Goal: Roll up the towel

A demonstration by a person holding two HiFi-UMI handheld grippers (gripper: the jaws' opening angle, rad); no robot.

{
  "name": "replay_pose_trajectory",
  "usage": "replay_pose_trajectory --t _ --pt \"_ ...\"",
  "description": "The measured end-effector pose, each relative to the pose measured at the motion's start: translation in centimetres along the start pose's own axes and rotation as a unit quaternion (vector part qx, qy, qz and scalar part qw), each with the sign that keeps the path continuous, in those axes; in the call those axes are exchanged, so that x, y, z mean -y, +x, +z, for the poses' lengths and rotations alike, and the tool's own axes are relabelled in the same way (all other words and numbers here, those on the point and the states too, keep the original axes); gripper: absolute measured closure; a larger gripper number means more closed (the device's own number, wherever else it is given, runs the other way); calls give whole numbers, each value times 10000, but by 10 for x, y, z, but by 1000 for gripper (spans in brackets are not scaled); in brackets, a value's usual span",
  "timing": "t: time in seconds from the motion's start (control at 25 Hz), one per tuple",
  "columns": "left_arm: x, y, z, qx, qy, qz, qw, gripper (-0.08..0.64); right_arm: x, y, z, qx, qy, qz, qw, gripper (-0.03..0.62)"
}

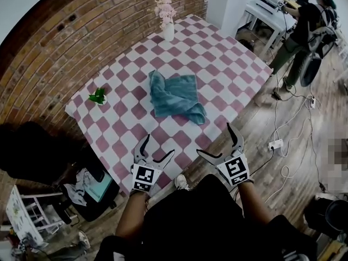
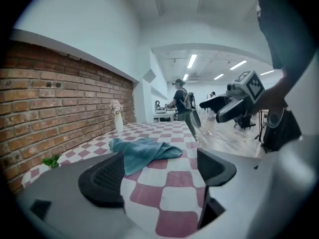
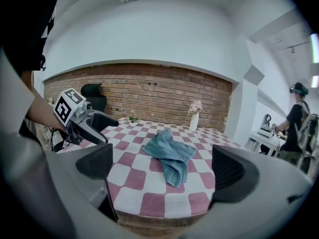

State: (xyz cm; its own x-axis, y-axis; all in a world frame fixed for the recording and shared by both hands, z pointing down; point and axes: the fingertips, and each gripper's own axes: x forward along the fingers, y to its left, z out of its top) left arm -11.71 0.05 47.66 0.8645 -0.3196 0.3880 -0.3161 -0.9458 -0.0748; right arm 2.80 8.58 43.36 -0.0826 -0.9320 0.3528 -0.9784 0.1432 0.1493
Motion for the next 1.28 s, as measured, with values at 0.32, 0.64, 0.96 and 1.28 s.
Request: replay_pose_trajectory --t 0.32,0.64,0.96,1.28 --pt "-31 53 -36 -1112 1223 -355 9856 163 26 39 -26 -293 -45 277 9992 0" --pt "-70 107 -75 -2282 2541 -641 9377 189 57 76 -38 -478 -32 734 9962 1" --pt "-104 136 -107 -3332 3607 -1288 8615 235 85 102 -62 -727 52 1012 9922 2" --pt "-104 152 -113 -3767 3981 -1954 8133 258 97 125 -82 -809 298 1206 9890 1"
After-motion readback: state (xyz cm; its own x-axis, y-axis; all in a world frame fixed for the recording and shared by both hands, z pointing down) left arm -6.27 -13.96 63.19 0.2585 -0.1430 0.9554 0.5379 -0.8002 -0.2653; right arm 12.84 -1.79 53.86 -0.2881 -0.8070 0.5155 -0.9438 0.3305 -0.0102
